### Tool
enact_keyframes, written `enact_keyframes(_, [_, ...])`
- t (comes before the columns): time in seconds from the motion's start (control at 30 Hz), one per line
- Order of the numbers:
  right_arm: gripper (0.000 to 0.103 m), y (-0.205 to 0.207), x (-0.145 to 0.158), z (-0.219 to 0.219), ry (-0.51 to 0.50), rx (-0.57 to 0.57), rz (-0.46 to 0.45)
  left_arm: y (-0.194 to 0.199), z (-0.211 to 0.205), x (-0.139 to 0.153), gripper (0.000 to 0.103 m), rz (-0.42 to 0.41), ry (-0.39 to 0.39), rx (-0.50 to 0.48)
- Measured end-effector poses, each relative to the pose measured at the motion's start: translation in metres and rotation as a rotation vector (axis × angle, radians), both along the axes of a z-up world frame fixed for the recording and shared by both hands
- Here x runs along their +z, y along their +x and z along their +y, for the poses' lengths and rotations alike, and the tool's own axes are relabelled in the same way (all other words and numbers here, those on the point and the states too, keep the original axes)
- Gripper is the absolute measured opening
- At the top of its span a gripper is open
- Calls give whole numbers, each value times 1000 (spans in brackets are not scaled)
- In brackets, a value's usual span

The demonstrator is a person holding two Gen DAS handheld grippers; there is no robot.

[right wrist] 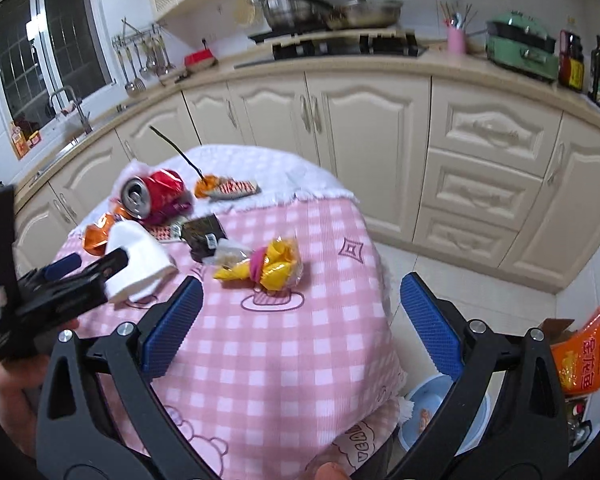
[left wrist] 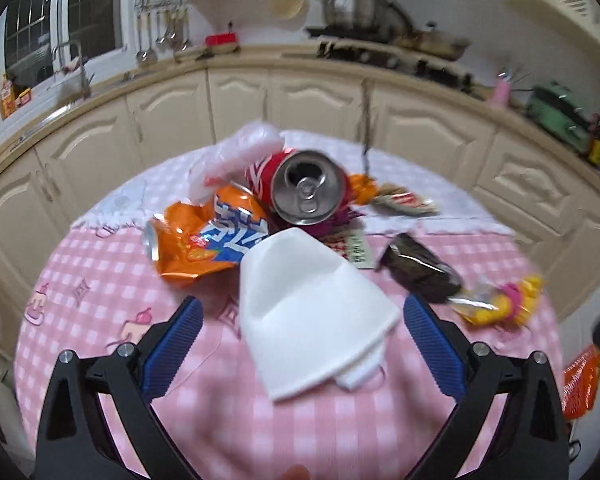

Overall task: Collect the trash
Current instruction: 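Grasp the white paper cup with the left gripper while the right grasps the yellow candy wrapper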

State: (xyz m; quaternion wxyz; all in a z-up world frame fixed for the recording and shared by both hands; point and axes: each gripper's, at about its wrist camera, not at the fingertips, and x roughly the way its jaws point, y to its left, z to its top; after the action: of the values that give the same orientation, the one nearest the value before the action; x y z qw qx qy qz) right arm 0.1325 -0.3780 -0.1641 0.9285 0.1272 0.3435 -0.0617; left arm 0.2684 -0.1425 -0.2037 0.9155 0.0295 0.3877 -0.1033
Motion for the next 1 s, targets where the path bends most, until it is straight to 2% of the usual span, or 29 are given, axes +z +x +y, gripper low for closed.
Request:
enact_keyframes(0.13, [97,19,-14,3,-6,47,42,29,-2,-23,98,113,-54,55])
enact_keyframes(0.2, [97,31,-22,4,-10,65,58,37,0,-31,98,136,-104,62])
enact_keyframes(0.27, [97,44,-29,4,-15,74,78,39,-3,-31,97,127,-92,57])
enact_keyframes(0.33, [97,59,-36,5,-8,96,90,38,-5,-31,87,117,-85,46])
enact_keyframes(0.37, [97,65,-39,6,2,120,93,36,-6,-30,72,111,-95,26])
enact_keyframes(0.4, [97,69,-41,6,8,137,97,35,-6,-29,70,106,-101,14])
enact_keyframes(0.43, [91,73,-44,8,11,152,103,33,-5,-28,66,106,-111,1])
enact_keyframes(0.47, [68,74,-46,9,20,171,105,32,-4,-27,59,104,-131,-16])
enact_keyframes(0.5, [61,74,-46,9,41,180,104,30,-3,-27,45,111,-151,-40])
enact_keyframes(0.57, [54,70,-45,12,33,184,105,24,-1,-26,33,112,-167,-65])
enact_keyframes(0.6, [48,68,-45,15,29,196,106,20,-1,-25,29,112,-172,-79])
enact_keyframes(0.63, [42,66,-45,16,36,199,106,18,-1,-26,21,117,-177,-89])
enact_keyframes(0.67, [42,64,-45,17,43,202,105,13,-1,-27,17,127,-184,-102])
enact_keyframes(0.8, [41,51,-42,22,46,208,98,-1,13,-29,15,131,-235,-114])
enact_keyframes(1.0, [41,24,-28,27,85,209,54,-27,38,-24,14,104,-266,-132])
